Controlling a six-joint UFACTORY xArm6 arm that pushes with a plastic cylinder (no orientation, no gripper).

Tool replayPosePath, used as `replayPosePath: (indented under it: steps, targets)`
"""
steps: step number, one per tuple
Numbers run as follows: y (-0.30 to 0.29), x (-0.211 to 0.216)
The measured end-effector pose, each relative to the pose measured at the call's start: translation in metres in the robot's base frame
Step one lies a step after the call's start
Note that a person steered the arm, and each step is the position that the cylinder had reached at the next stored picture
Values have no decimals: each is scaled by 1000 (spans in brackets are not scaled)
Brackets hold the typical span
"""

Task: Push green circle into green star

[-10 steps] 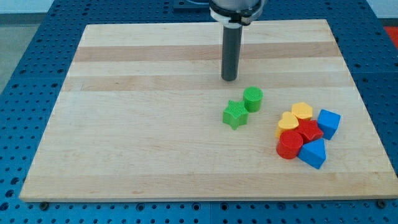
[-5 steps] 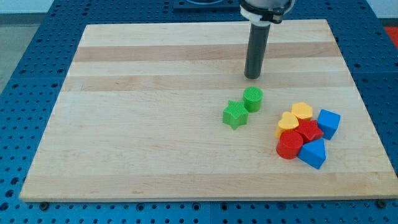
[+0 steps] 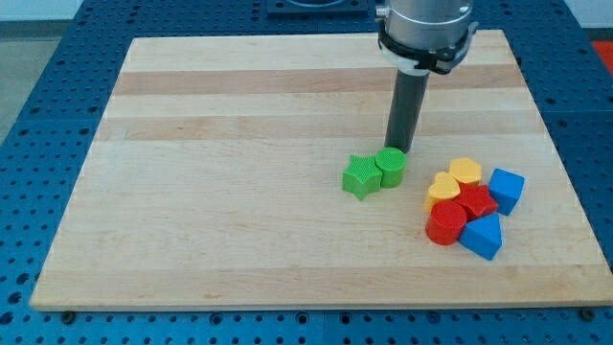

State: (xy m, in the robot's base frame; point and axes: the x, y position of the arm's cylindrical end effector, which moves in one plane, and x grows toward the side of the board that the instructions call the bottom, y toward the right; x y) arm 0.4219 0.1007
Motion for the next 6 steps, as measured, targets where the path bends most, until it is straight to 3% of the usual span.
replayPosePath:
  steps: [2, 5, 6]
  targets:
    - [17, 32]
    - [-33, 51]
    - [-22, 89]
